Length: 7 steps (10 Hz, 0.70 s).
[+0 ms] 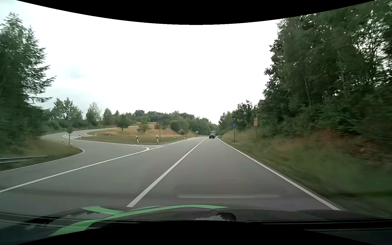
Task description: Follow the waypoints while adhering to traffic rules and regulations
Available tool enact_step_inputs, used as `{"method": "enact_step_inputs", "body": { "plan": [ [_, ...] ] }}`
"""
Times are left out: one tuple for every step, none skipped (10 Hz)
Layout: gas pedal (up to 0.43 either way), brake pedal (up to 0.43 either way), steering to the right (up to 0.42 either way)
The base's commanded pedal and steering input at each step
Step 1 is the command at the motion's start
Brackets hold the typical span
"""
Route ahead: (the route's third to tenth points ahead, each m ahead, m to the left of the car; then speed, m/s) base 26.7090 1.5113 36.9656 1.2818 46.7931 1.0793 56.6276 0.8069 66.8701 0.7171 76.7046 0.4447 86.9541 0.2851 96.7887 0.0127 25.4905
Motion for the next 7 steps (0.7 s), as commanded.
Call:
{"method": "enact_step_inputs", "body": {
  "plan": [
    [0.067,0.0,0.001],
    [0.079,0.0,0.003],
    [0.079,0.0,0.003],
    [0.079,0.0,0.003],
    [0.079,0.0,0.004],
    [0.087,0.0,0.003],
    [0.087,0.0,0.004]
  ]
}}
